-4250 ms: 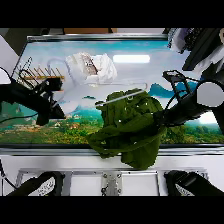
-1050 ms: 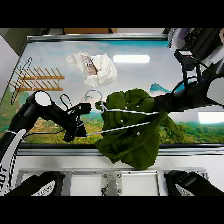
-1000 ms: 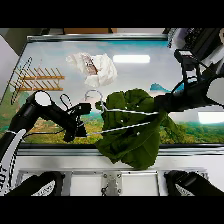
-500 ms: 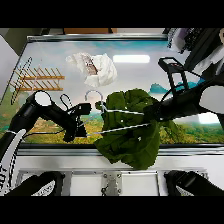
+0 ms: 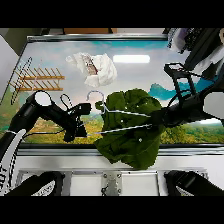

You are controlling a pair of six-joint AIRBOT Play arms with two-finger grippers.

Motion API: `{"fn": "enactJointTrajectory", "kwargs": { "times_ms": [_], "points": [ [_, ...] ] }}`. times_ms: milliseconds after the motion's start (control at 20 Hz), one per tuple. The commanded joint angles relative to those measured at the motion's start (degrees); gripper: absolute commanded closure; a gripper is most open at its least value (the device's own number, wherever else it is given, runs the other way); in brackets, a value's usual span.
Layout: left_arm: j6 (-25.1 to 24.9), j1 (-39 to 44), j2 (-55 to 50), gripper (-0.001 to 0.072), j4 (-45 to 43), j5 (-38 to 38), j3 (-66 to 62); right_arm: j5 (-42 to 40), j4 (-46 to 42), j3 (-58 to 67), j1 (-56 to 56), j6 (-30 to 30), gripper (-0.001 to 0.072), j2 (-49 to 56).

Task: Fold the clothes and pants, and hang the long-sleeved shirts on hangers.

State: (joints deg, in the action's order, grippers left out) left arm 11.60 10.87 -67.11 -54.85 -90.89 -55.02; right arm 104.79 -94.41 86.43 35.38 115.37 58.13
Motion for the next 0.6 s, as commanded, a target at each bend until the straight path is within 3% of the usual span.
{"fn": "enactJointTrajectory", "kwargs": {
  "times_ms": [0, 250, 550],
  "points": [
    [1.09, -0.31, 0.02, 0.0693, -0.04, 0.09, 0.02, 0.74, -0.98, 0.04, 0.07, 1.07, 0.0696, -0.24],
    [-0.04, -1.84, 0.02, 0.0693, 1.73, 2.23, 0.04, 0.26, -0.04, 0.04, 0.33, 1.25, 0.0696, 0.52],
    [-0.81, 2.16, 0.02, 0.0693, 2.47, 4.37, 0.02, -6.95, 2.56, 0.07, 0.46, 1.66, 0.0696, 1.22]
  ]
}}
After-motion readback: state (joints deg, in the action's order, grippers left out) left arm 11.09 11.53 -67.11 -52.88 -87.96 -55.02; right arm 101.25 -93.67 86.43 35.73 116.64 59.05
